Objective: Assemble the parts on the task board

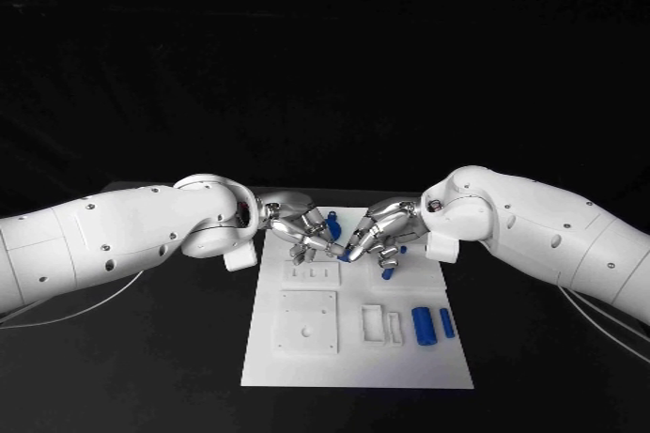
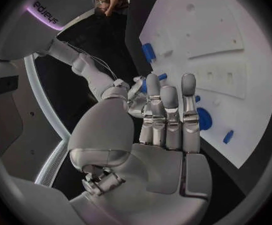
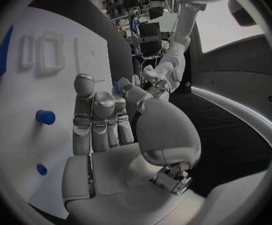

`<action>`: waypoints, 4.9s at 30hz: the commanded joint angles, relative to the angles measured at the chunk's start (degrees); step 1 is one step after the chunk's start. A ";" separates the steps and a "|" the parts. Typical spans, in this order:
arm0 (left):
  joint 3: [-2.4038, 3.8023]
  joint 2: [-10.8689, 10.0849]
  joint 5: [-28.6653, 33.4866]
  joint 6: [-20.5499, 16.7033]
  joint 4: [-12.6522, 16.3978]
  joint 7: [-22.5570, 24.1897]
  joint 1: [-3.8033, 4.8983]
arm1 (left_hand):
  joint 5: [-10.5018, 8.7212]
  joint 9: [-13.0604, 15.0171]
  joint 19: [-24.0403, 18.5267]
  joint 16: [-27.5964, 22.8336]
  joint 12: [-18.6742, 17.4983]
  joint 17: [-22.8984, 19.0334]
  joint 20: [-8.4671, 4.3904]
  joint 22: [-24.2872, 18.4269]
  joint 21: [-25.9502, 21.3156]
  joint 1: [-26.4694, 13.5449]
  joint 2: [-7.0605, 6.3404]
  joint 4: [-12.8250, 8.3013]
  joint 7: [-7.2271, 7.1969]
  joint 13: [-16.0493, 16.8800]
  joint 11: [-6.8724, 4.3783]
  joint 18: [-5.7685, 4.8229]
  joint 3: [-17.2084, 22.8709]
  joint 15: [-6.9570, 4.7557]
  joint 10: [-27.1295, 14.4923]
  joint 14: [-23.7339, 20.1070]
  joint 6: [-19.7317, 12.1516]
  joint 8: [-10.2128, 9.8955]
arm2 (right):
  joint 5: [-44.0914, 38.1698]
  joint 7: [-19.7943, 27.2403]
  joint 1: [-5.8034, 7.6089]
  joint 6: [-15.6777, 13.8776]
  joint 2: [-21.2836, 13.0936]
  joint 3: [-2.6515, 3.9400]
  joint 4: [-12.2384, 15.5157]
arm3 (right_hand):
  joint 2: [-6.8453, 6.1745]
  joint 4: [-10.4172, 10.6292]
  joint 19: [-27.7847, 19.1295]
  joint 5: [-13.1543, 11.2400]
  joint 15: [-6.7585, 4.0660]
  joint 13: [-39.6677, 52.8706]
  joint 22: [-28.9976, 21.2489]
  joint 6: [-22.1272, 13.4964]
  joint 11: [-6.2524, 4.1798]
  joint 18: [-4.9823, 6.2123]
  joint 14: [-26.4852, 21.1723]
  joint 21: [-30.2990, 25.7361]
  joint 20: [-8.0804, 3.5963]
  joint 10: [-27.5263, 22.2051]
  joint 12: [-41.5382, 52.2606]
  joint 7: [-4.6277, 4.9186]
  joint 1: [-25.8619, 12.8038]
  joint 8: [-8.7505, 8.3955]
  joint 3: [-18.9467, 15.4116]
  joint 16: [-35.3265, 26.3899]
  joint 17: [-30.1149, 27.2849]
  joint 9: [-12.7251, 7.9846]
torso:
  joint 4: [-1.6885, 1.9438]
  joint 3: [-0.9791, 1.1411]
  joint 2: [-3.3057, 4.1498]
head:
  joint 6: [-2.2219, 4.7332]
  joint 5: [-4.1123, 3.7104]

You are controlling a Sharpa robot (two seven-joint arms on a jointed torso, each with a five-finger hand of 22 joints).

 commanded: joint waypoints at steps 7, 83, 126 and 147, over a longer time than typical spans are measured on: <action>0.03 0.42 -0.35 -0.01 -0.20 0.65 -0.15 | 0.23 -0.91 -0.58 0.00 -0.64 -0.90 0.39 1.05 -0.87 0.75 0.91 -0.86 0.43 -0.54 0.29 -0.66 -0.36 0.47 -1.25 -1.02 -1.02 -1.25 | 1.21 -0.12 0.00 3.71 0.07 0.00 -0.17 | 0.42 -0.29 1.17 -0.08 -0.10 0.01 2.48 0.61 -0.04 -0.55 -0.47 -0.03 -0.07 -0.41 -0.18 -0.04 0.02 0.22 -0.11 0.42 0.20 1.51 | -0.05 0.00 0.05 | -0.07 -0.34; 0.03 1.47 3.68 -4.26 -0.12 2.14 -0.35 | 9.90 -0.37 -0.50 2.99 0.51 -0.75 -0.66 1.39 3.37 11.12 12.67 -14.27 -0.06 -0.60 -0.61 -0.40 6.48 -0.53 0.83 0.36 -1.46 1.46 | 6.12 0.18 -0.91 -2.00 1.18 -0.03 -1.34 | 0.08 -0.53 0.75 3.42 -0.10 0.04 2.47 0.17 0.02 -0.14 -0.69 0.49 -0.05 -1.04 -0.41 0.04 -0.47 0.18 0.35 0.70 0.99 3.44 | 0.01 -0.03 0.03 | 0.12 -0.10; 0.02 -1.71 1.73 -22.70 1.56 -3.86 -1.05 | 23.31 1.28 -0.16 2.58 -1.38 0.63 -2.27 1.15 10.97 5.59 8.11 -20.47 -1.27 -0.11 -2.34 0.29 12.08 -2.23 6.10 4.96 5.23 -2.12 | -0.71 8.06 -1.57 -24.99 -8.13 3.71 0.87 | -0.40 8.46 0.92 14.89 2.13 -12.50 -4.09 -13.17 2.78 2.07 -4.94 -14.68 2.39 -8.49 -5.65 3.29 1.64 0.14 -36.36 -6.59 -7.02 -0.85 | 0.04 0.23 -0.24 | 0.39 0.70; -0.02 -2.95 -3.81 -29.42 11.30 -30.05 -1.32 | 31.97 3.03 2.05 -1.67 0.51 4.07 -2.77 1.07 11.40 1.65 6.57 -24.08 -2.07 -0.50 -2.79 0.75 13.62 -2.79 7.21 9.32 8.40 -3.85 | -10.34 30.88 -1.56 -52.96 -10.79 5.14 1.36 | 0.72 1.89 -5.96 23.35 2.98 -33.68 -24.82 -9.86 2.54 0.09 -5.91 -19.75 3.47 -4.60 -26.39 2.88 0.49 0.08 -29.34 -28.09 -23.28 -1.01 | -0.14 1.49 -2.36 | -1.61 2.24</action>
